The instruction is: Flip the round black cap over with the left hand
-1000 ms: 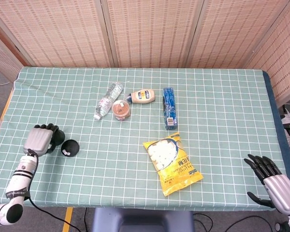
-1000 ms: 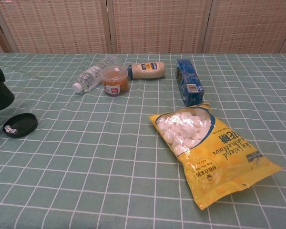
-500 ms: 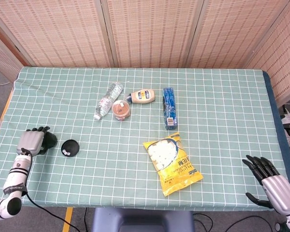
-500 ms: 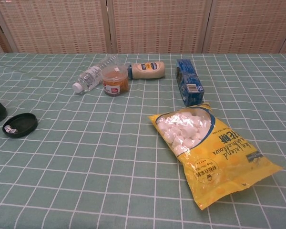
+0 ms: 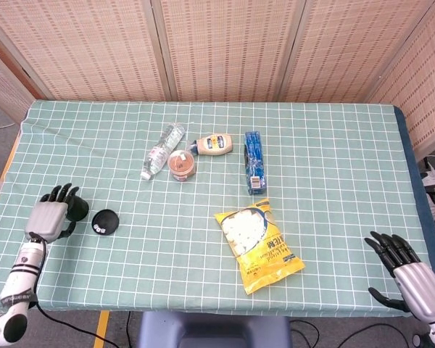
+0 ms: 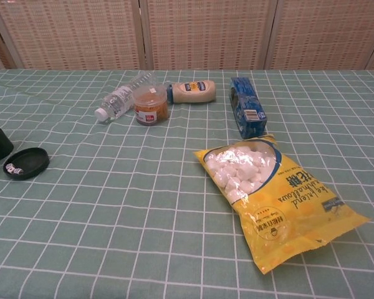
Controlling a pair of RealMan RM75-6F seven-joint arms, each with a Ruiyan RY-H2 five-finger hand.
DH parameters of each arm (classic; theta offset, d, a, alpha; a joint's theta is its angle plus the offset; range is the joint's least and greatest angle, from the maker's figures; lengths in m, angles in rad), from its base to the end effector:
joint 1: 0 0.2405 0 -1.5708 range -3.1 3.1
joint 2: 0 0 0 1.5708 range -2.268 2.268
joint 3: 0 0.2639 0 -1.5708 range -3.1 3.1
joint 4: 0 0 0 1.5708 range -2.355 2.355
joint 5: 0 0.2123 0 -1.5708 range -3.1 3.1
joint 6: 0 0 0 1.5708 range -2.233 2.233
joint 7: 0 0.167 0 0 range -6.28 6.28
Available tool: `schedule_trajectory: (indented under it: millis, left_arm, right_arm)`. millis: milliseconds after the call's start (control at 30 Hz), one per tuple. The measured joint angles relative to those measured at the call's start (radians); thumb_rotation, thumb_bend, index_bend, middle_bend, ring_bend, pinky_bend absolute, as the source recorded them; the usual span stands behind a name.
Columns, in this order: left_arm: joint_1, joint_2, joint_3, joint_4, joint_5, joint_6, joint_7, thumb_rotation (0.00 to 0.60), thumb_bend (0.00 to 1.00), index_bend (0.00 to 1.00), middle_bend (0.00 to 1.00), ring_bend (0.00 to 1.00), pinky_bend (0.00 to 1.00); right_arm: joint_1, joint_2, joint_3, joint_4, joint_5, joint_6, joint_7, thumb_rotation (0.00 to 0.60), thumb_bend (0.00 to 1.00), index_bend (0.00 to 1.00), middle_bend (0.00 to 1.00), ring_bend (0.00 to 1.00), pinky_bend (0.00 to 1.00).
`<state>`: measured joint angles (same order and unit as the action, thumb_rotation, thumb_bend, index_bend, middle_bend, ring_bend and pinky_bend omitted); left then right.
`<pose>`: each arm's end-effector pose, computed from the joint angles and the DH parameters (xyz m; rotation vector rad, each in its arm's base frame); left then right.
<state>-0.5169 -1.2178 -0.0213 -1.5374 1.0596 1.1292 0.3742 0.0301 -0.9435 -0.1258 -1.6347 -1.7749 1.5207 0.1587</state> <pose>-0.2988 0.3282 0.0995 -1.6121 -0.8431 -0.5463 -0.3097 -0.1441 0.1756 1.6477 -0.9860 0.8938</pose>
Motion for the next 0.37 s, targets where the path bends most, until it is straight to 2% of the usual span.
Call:
schedule_trajectory:
  millis: [67, 200, 300, 367]
  left_arm:
    - [0.044, -0.006, 0.026, -0.005, 0.118, 0.087, -0.068, 0.6, 0.43, 0.0, 0.0, 0.0, 0.09]
    - [0.182, -0.053, 0.1, 0.046, 0.415, 0.354, -0.206, 0.6, 0.43, 0.0, 0.0, 0.0, 0.04]
    - [0.301, -0.104, 0.146, 0.136, 0.554, 0.54, -0.274, 0.6, 0.43, 0.0, 0.0, 0.0, 0.02]
    - [0.363, -0.13, 0.165, 0.19, 0.615, 0.624, -0.313, 0.6, 0.43, 0.0, 0.0, 0.0, 0.02]
  right_arm:
    - [-0.002, -0.008, 0.004, 0.001, 0.003, 0.001, -0.021, 0.6, 0.17, 0.0, 0.0, 0.0, 0.0]
    - [-0.006, -0.025, 0.014, 0.006, 0.007, 0.015, -0.03, 0.6, 0.17, 0.0, 0.0, 0.0, 0.0]
    - [-0.012, -0.036, 0.022, 0.015, 0.009, 0.032, -0.036, 0.6, 0.17, 0.0, 0.0, 0.0, 0.0]
    - [-0.016, -0.042, 0.023, 0.016, 0.014, 0.035, -0.053, 0.6, 0.17, 0.0, 0.0, 0.0, 0.0]
